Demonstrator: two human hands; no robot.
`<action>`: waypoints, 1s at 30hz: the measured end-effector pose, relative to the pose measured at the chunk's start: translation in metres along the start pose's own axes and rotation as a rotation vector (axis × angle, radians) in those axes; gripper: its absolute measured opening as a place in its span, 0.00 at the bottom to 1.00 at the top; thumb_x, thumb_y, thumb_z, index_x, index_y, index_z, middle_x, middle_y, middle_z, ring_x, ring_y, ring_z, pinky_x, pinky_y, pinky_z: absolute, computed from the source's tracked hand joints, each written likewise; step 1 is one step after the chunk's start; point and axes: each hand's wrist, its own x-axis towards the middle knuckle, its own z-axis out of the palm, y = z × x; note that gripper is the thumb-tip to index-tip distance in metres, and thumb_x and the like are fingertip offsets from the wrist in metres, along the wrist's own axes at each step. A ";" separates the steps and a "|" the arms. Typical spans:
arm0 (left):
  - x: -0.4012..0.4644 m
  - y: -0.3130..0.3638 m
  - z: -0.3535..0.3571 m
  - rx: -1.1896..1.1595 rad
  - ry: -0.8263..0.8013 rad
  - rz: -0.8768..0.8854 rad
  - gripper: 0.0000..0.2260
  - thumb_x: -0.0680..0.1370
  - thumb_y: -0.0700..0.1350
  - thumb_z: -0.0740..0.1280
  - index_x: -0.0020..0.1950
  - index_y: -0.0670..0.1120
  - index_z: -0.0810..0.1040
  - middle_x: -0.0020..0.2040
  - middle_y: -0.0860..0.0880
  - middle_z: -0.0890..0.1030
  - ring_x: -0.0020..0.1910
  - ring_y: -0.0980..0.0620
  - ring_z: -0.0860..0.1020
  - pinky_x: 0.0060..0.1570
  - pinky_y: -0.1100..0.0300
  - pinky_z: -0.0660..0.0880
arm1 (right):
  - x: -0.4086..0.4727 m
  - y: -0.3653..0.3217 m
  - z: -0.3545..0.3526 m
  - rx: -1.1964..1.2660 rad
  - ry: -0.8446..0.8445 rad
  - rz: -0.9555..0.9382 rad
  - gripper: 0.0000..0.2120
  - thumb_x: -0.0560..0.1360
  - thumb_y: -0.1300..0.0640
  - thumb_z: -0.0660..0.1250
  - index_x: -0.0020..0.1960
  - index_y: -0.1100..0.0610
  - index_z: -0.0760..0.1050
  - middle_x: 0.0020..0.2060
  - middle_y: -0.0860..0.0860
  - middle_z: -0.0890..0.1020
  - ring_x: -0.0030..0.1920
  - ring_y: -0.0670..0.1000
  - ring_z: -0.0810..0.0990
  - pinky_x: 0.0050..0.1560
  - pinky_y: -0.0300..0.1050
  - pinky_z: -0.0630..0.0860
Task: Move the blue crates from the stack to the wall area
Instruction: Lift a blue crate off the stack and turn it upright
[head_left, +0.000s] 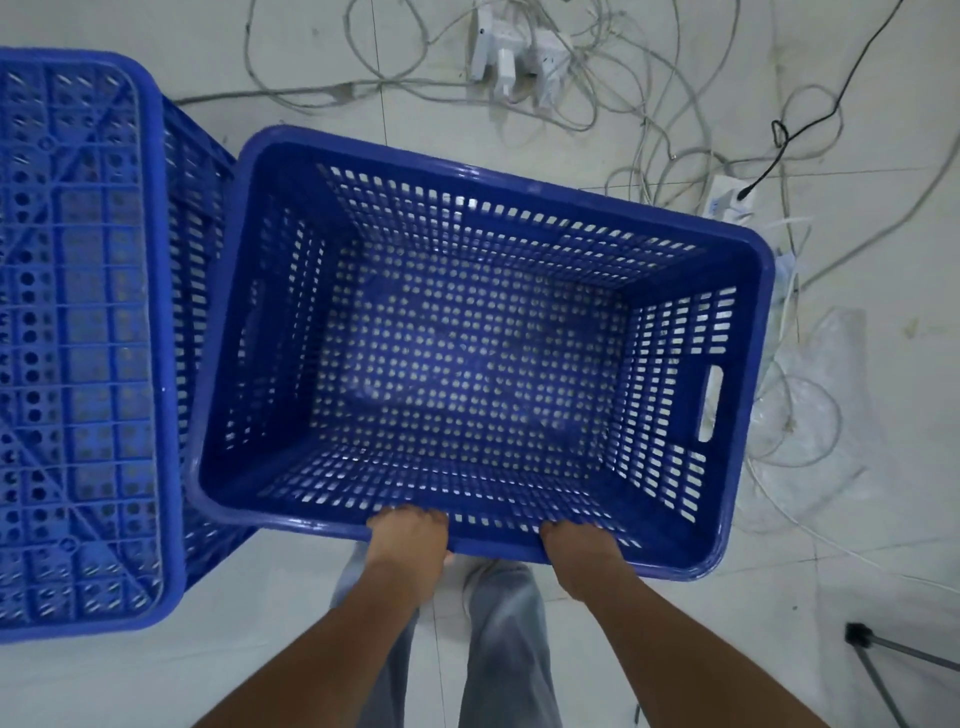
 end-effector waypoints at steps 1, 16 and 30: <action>-0.002 0.004 0.002 -0.016 -0.002 0.004 0.16 0.80 0.49 0.59 0.66 0.44 0.68 0.60 0.44 0.77 0.59 0.44 0.75 0.56 0.52 0.72 | 0.000 0.003 0.003 -0.007 0.007 0.002 0.18 0.78 0.65 0.58 0.68 0.60 0.65 0.64 0.57 0.74 0.63 0.58 0.76 0.60 0.51 0.72; 0.001 0.038 -0.009 -0.180 0.036 -0.063 0.18 0.80 0.57 0.57 0.62 0.46 0.71 0.49 0.48 0.78 0.50 0.48 0.78 0.44 0.57 0.70 | 0.007 0.043 -0.001 -0.070 0.029 0.043 0.20 0.76 0.64 0.63 0.67 0.57 0.67 0.64 0.55 0.75 0.63 0.56 0.75 0.62 0.50 0.72; -0.003 -0.071 -0.042 -0.766 0.357 -0.359 0.18 0.78 0.51 0.64 0.66 0.46 0.72 0.64 0.44 0.74 0.60 0.43 0.75 0.51 0.51 0.73 | 0.010 0.074 -0.036 0.618 0.070 0.055 0.24 0.80 0.44 0.55 0.69 0.58 0.68 0.68 0.57 0.73 0.65 0.57 0.72 0.63 0.50 0.68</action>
